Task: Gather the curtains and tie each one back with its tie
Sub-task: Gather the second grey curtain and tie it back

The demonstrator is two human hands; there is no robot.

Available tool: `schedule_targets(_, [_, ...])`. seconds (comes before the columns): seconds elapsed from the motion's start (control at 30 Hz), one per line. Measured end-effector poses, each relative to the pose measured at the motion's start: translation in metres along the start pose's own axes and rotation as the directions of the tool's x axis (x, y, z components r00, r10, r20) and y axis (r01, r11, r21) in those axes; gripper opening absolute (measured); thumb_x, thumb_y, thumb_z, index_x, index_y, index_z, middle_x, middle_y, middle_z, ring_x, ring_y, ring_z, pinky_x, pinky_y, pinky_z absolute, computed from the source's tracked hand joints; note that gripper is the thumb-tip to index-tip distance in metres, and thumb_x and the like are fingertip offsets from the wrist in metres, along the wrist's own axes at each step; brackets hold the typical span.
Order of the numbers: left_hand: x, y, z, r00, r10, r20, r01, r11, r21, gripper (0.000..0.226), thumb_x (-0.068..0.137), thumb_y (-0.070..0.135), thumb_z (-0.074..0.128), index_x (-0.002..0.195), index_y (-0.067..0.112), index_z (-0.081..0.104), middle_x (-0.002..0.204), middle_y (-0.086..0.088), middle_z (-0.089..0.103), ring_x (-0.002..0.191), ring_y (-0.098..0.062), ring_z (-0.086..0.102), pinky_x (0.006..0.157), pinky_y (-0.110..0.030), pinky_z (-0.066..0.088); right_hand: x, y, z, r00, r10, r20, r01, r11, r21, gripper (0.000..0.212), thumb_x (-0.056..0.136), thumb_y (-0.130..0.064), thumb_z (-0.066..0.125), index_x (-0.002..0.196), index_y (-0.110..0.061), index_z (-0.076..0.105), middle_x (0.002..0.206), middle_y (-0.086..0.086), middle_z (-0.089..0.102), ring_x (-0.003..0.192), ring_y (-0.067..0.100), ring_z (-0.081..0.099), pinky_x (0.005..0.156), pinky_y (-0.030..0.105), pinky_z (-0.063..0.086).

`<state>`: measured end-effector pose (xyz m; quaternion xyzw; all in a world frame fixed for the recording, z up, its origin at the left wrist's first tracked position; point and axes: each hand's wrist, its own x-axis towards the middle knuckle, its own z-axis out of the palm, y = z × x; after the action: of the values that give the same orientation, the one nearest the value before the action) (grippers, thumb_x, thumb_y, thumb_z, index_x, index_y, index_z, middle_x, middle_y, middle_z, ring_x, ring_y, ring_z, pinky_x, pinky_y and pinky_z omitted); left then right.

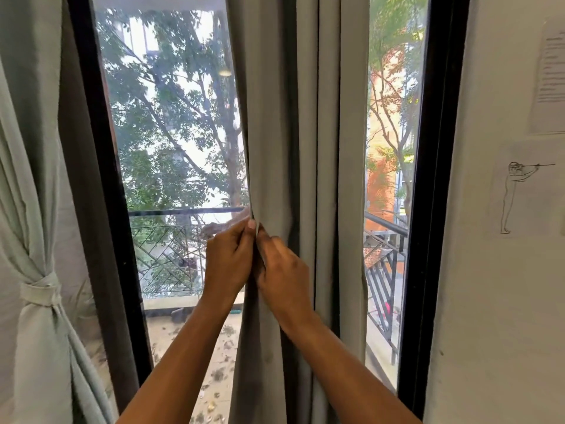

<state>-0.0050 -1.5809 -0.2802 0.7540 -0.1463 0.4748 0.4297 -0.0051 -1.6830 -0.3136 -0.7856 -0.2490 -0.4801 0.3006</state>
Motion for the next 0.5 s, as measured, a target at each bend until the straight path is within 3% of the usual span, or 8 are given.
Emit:
schedule_targets(0.07, [0.002,0.003,-0.006,0.998,-0.033,0.049,0.036,0.998,-0.061,0.033,0.095,0.045,0.052,0.076,0.026,0.071,0.054,0.002,0.064,0.050,-0.006,0.059,0.053,-0.025,0.046,0.005,0.008,-0.003,0.994,-0.031,0.102,0.030,1.000,0.009,0.033,0.094,-0.019,0.054,0.127,-0.014,0.057,0.103,0.006,0.065,0.082,0.023,0.065,0.076,0.038,0.056])
schedule_targets(0.17, [0.013,0.000,-0.011,0.997,-0.041,0.066,0.038,0.999,0.034,0.042,0.088,0.045,0.053,0.079,0.009,0.073,0.062,-0.012,0.069,0.063,-0.029,0.067,0.059,-0.038,0.051,0.018,0.032,-0.013,0.964,-0.088,0.251,0.089,0.996,0.008,0.038,0.093,-0.039,0.049,0.126,-0.021,0.058,0.097,0.003,0.063,0.083,0.020,0.061,0.071,0.037,0.052])
schedule_targets(0.27, [0.016,-0.004,-0.007,0.999,-0.033,0.028,0.030,0.994,0.101,0.034,0.089,0.036,0.056,0.088,0.008,0.076,0.075,-0.014,0.074,0.072,-0.030,0.071,0.068,-0.041,0.055,0.030,0.059,-0.015,0.990,0.134,0.047,-0.139,0.982,0.125,0.046,0.089,-0.053,0.050,0.116,-0.019,0.065,0.098,0.000,0.063,0.085,0.011,0.060,0.073,0.035,0.053])
schedule_targets(0.37, [0.008,-0.003,0.004,0.999,-0.012,-0.032,0.017,0.986,0.168,0.017,0.092,0.024,0.062,0.096,0.015,0.076,0.080,-0.008,0.076,0.070,-0.023,0.071,0.067,-0.027,0.051,0.044,0.079,0.004,0.941,0.335,-0.048,-0.338,0.932,-0.127,0.062,0.087,-0.049,0.057,0.136,-0.014,0.043,0.128,0.008,0.050,0.111,0.023,0.054,0.089,0.036,0.051])
schedule_targets(0.43, [0.004,-0.003,0.011,0.996,0.020,-0.086,0.001,0.973,0.229,0.015,0.091,0.024,0.064,0.099,0.018,0.076,0.078,-0.005,0.076,0.066,-0.018,0.070,0.061,-0.021,0.040,0.055,0.086,0.017,0.894,0.446,-0.044,-0.443,0.864,-0.238,0.080,0.082,-0.046,0.065,0.143,-0.011,0.028,0.137,0.014,0.039,0.118,0.030,0.048,0.090,0.039,0.049])
schedule_targets(0.5, [0.005,-0.005,0.016,0.992,0.005,-0.129,0.026,0.971,0.238,0.015,0.090,0.024,0.066,0.100,0.019,0.076,0.079,-0.004,0.076,0.067,-0.017,0.071,0.061,-0.020,0.039,0.064,0.093,0.025,0.865,0.497,-0.065,-0.494,0.823,-0.280,0.087,0.079,-0.041,0.070,0.144,-0.011,0.022,0.138,0.016,0.034,0.117,0.034,0.047,0.087,0.041,0.050])
